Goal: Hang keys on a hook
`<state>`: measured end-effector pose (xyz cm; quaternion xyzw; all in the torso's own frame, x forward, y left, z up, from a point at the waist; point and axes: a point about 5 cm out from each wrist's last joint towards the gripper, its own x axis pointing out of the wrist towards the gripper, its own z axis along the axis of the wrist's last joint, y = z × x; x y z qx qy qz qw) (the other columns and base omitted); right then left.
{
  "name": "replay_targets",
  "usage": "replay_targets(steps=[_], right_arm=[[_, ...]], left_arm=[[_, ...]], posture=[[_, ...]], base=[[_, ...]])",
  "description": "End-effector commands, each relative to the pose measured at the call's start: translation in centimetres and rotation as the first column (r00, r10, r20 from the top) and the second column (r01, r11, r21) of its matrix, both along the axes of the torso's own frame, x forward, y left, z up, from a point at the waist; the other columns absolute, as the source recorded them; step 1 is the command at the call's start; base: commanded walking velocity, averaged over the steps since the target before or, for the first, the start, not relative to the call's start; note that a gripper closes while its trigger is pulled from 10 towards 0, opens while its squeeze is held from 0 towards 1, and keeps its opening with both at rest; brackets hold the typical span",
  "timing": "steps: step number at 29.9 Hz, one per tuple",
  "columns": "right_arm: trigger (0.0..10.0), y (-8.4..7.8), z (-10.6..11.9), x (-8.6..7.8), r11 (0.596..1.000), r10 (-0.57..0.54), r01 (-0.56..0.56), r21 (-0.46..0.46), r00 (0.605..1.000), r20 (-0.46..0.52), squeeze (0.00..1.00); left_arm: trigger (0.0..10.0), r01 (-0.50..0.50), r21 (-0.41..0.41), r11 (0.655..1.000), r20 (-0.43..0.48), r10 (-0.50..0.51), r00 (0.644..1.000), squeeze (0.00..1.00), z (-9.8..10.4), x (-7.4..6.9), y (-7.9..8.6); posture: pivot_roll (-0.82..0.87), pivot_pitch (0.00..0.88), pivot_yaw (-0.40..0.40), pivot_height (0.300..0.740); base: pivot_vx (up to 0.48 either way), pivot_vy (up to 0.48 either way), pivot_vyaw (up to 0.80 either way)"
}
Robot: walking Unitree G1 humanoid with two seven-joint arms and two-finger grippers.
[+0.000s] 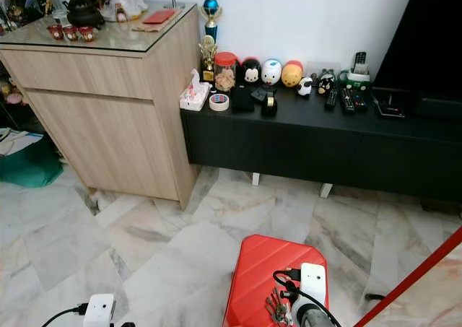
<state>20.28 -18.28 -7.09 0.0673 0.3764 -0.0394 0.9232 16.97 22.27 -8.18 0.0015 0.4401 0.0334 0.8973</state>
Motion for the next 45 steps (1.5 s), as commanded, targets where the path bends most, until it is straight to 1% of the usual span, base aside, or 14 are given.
replay_targets(steps=[1, 5, 9, 13, 14, 16, 17, 18, 21, 26, 30, 32, 36, 45], right_arm=[[10.0, 0.0, -0.2, -0.3, 1.0, -0.02, 0.02, 0.008, 1.0, -0.006, 0.0], [10.0, -0.2, -0.3, -0.7, 0.999, -0.051, 0.051, -0.011, 0.999, -0.005, 0.0], [10.0, -0.5, 0.1, -0.2, 0.998, -0.049, 0.05, -0.033, 0.998, 0.039, 0.0], [10.0, -1.0, 1.9, 2.0, 0.998, -0.017, 0.028, -0.059, 0.982, 0.19, 0.0], [10.0, -1.1, 2.2, 2.3, 0.998, -0.011, 0.024, -0.059, 0.977, 0.212, 0.0], [10.0, -1.3, 2.9, 2.9, 0.997, 0.004, 0.016, -0.072, 0.964, 0.265, 0.0], [10.0, -1.2, 3.8, 3.6, 0.996, 0.053, -0.023, -0.092, 0.942, 0.331, 0.0], [10.0, -1.0, 4.4, 4.0, 0.994, 0.081, -0.047, -0.102, 0.925, 0.37, 0.0], [10.0, -1.1, 5.3, 4.5, 0.993, 0.096, -0.054, -0.109, 0.895, 0.436, 0.0], [10.0, -1.1, 6.9, 4.9, 0.992, 0.101, -0.049, -0.113, 0.845, 0.525, 0.0], [10.0, -0.4, 7.4, 4.3, 0.996, 0.073, -0.028, -0.087, 0.819, 0.569, 0.0], [10.0, 0.1, 7.0, 3.8, 0.995, 0.088, -0.041, -0.096, 0.826, 0.557, 0.0], [10.0, 0.5, 5.9, 3.4, 0.996, 0.071, -0.03, -0.089, 0.864, 0.498, 0.0], [10.0, 0.2, 6.5, 4.0, 0.996, 0.046, -0.002, -0.09, 0.87, 0.49, 0.0]], left_arm=[[10.0, 0.001, -0.002, 1.0, -0.013, -0.001, 1.0, 0.0, -0.1, -0.3, 0.1], [10.0, 0.005, 0.002, 1.0, -0.012, -0.005, 1.0, 0.0, -0.1, -0.3, 0.2], [10.0, -0.009, 0.03, 1.0, 0.053, 0.007, 0.999, 0.0, 0.3, 0.0, 0.4], [10.0, -0.092, 0.03, 0.995, 0.211, 0.084, 0.974, 0.0, 1.1, 0.6, 0.5], [10.0, -0.074, 0.043, 0.996, 0.274, 0.059, 0.96, 0.0, 1.9, 1.8, 0.4], [10.0, -0.033, 0.093, 0.995, 0.471, -0.015, 0.882, 0.0, 5.3, 5.9, 0.5], [10.0, -0.006, 0.097, 0.995, 0.612, -0.055, 0.789, 0.0, 8.1, 8.0, -0.2], [10.0, 0.008, 0.096, 0.995, 0.648, -0.069, 0.758, 0.0, 8.9, 8.3, -0.5], [10.0, 0.024, 0.104, 0.994, 0.69, -0.089, 0.718, 0.0, 9.6, 8.3, -0.7], [10.0, 0.02, 0.086, 0.996, 0.773, -0.08, 0.629, 0.0, 11.1, 7.3, -1.6], [10.0, 0.024, 0.084, 0.996, 0.786, -0.081, 0.613, 0.0, 12.0, 5.9, -2.0], [10.0, 0.0, 0.07, 0.998, 0.789, -0.055, 0.611, 0.0, 12.2, 5.6, -1.9], [10.0, -0.009, 0.057, 0.998, 0.786, -0.039, 0.616, 0.0, 12.5, 5.9, -1.8], [10.0, 0.024, 0.048, 0.999, 0.766, -0.052, 0.641, 0.0, 12.7, 6.4, -2.2]], posture=[[0.03, 0.0, -0.02, 0.74], [0.03, 0.0, -0.015, 0.74], [0.01, 0.0, -0.016, 0.74], [0.02, 0.0, -0.028, 0.74], [0.02, 0.0, -0.028, 0.74], [0.03, 0.0, -0.034, 0.74], [0.03, 0.0, -0.037, 0.74], [0.04, 0.0, -0.038, 0.74], [0.03, 0.0, -0.04, 0.74], [0.04, 0.0, -0.051, 0.74], [0.02, 0.0, -0.047, 0.74], [0.03, 0.0, -0.046, 0.74], [0.04, 0.0, -0.04, 0.74], [0.02, 0.0, -0.024, 0.74]], base=[[0.0, 0.0, 0.0], [0.0, 0.0, 0.0], [0.0, 0.0, 0.0], [0.0, 0.0, 0.0], [0.0, 0.0, 0.0], [0.0, 0.0, 0.0], [0.0, 0.0, 0.0], [0.0, 0.0, 0.0], [0.0, 0.0, 0.0], [0.0, 0.0, 0.0], [0.0, 0.0, 0.0], [0.0, 0.0, 0.0], [0.0, 0.0, 0.0], [0.0, 0.0, 0.0]])
